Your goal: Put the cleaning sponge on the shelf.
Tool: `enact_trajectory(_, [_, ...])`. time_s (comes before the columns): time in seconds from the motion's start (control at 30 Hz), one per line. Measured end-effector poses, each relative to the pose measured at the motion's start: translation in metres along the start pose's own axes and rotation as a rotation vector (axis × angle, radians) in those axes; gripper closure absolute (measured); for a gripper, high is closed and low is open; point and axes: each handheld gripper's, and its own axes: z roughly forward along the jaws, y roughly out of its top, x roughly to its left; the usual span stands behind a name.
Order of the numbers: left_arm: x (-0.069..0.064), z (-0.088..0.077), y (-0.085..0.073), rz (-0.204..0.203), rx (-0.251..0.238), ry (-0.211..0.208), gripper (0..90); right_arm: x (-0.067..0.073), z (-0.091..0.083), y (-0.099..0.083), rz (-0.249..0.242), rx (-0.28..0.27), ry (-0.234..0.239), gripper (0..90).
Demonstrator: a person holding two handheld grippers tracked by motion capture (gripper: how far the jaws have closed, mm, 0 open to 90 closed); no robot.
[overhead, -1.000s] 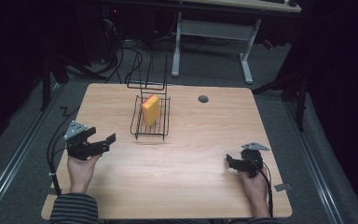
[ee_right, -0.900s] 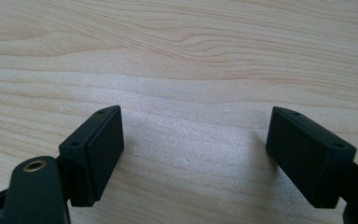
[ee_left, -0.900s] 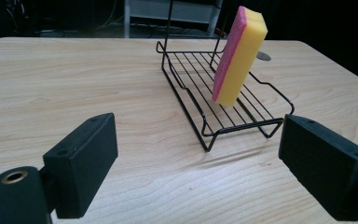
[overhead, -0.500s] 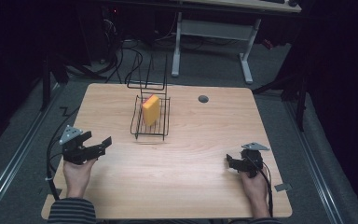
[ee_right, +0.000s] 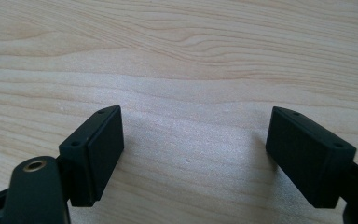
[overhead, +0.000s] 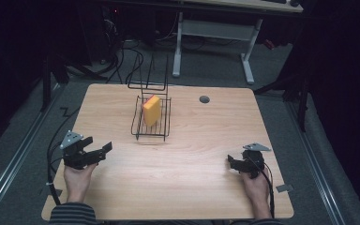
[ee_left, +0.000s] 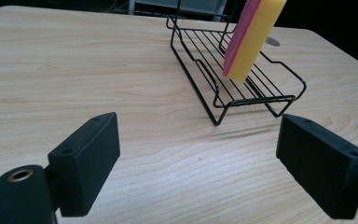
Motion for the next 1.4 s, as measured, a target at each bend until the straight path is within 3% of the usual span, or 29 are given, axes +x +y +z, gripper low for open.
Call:
enact_trajectory(0.57, [-0.003,0.009,-0.015,-0.01,0.054,-0.034,14.8,0.0,0.0,0.0,-0.001,0.002,-0.001,19.2])
enact_trajectory(1.27, [-0.001,0.027,-0.031,-0.015,0.119,-0.013,15.1,0.0,0.0,0.0,-0.001,0.002,0.0,19.2])
enact_trajectory(1.4, [0.001,0.03,-0.033,-0.033,0.129,-0.022,15.1,0.0,0.0,0.0,-0.001,0.002,0.0,19.2])
